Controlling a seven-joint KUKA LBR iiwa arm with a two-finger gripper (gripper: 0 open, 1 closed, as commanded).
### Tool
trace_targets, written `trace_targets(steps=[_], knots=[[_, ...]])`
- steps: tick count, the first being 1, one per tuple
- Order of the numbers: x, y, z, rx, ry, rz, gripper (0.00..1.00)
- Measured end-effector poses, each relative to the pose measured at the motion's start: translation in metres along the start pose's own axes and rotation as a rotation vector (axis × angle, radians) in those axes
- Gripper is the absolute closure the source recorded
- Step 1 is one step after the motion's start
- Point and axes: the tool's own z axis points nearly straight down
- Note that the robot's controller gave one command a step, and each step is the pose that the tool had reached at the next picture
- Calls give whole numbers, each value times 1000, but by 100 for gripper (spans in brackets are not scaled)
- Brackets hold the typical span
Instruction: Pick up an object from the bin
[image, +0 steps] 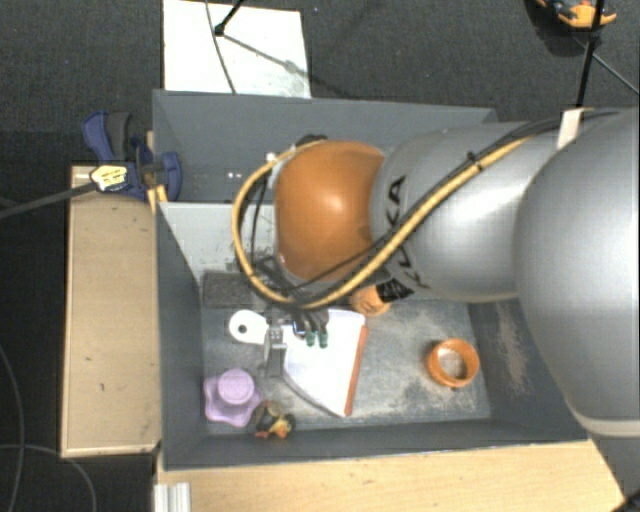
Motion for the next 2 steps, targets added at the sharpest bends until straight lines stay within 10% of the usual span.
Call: trace_targets(steps=[1,2], knots=[[-2,-1,-5,-1,-7,5,0],[-28,-28,88,-10,-21,-25,100]])
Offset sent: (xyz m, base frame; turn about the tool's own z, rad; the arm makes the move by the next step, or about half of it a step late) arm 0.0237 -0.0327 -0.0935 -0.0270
